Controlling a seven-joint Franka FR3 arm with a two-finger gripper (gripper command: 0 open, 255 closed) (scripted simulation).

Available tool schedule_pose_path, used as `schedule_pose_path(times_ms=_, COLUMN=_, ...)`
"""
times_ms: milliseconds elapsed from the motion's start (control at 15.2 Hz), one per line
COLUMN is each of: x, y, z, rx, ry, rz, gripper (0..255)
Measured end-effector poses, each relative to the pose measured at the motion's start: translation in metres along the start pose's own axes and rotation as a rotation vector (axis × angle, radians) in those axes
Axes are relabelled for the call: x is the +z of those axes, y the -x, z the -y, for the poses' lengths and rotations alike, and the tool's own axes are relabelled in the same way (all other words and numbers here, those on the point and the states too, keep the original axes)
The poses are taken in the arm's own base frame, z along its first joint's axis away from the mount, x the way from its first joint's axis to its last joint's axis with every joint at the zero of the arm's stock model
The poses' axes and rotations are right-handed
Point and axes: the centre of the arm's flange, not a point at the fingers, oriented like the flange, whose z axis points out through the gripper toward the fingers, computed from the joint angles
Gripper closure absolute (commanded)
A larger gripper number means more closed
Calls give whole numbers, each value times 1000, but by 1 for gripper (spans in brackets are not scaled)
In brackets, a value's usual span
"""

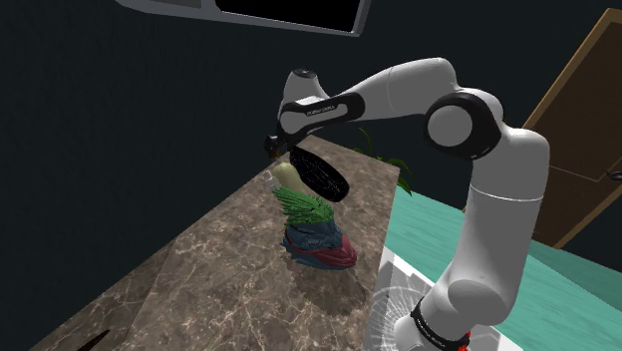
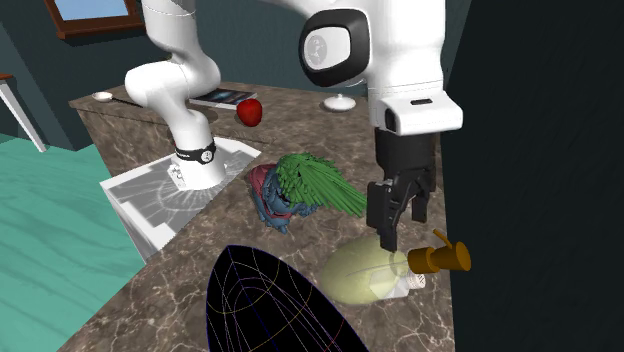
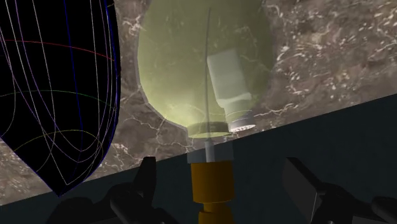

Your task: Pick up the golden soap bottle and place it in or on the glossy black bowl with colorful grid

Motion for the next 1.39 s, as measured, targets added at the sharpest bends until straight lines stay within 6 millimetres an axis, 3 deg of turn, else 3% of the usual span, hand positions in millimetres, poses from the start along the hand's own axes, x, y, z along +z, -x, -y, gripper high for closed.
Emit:
schedule_pose_path(times_ms=528, x=40, y=-8, z=-2, rx=-2, ry=2, rz=-9, gripper=0)
schedule_pose_path(times_ms=924, x=44, y=-8, z=-3, rx=-2, ry=2, rz=-9, gripper=0)
schedule_pose_path(times_ms=990, x=44, y=-8, z=-3, rx=-2, ry=2, rz=-9, gripper=255)
schedule_pose_path(times_ms=1386, x=44, y=-8, z=-3, rx=-2, ry=3, rz=-9, gripper=255)
